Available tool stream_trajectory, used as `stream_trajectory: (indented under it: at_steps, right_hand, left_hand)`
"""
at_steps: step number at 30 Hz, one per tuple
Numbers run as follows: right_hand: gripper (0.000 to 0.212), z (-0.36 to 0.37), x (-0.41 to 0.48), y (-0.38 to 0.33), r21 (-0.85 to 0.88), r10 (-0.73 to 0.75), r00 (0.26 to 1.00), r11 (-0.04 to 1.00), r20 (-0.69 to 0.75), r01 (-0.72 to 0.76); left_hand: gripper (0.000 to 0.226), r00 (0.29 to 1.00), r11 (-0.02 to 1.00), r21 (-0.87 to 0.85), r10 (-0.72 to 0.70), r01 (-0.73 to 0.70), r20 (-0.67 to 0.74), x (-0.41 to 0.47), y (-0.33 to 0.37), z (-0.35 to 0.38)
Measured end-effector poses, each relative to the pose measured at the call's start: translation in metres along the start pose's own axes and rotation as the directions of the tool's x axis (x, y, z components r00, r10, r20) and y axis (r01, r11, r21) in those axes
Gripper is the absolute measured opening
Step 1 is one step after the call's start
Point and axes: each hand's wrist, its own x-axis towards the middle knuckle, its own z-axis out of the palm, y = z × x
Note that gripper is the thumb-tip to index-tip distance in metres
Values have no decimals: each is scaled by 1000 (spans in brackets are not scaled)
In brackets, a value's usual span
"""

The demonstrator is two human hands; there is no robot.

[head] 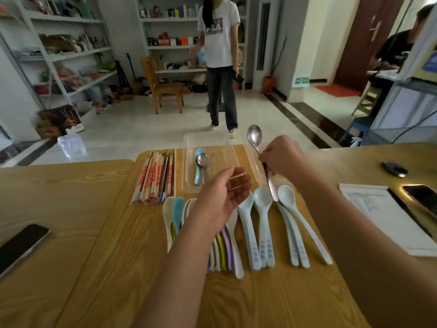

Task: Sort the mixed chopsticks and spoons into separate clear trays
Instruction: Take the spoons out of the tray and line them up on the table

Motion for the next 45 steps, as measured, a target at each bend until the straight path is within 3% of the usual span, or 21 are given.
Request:
stream_trajectory:
  at_steps: [7, 12, 18, 23, 27, 32, 39, 45]
  right_hand:
    - [15, -16, -54, 98, -127, 146, 989, 982, 37, -141]
    - [17, -7, -67, 140, -239, 172, 985, 957, -1, -167]
    - [27, 6, -62, 146, -291, 224, 974, 935, 43, -202]
    - [10, 8, -59, 142, -304, 204, 978, 935, 35, -184]
    - [12, 8, -58, 145, -323, 204, 978, 929, 35, -182]
    - [22, 4, -45, 121, -231, 172, 985, 958, -4, -169]
    - [15, 44, -4, 29, 56, 4, 995, 998, 98, -10]
    - [13, 95, 33, -34, 48, -62, 976, 997, 210, 53]
  left_hand:
    - [27, 982, 980, 98, -178, 171, 67, -18, -76, 44]
    - [25, 973, 966, 161, -219, 205, 77, -19, -94, 56]
    - [27, 972, 957, 193, -230, 216, 53, -15, -94, 57]
    - [27, 973, 956, 202, -226, 214, 38, -9, -90, 51]
    - [27, 975, 958, 196, -218, 208, 30, -7, -86, 46]
    - [26, 988, 975, 164, -155, 151, 12, -6, -61, 31]
    - [25, 996, 995, 99, -11, 19, -84, 10, 1, -19]
    - [25, 984, 992, 121, 40, -19, -174, 38, 48, -57]
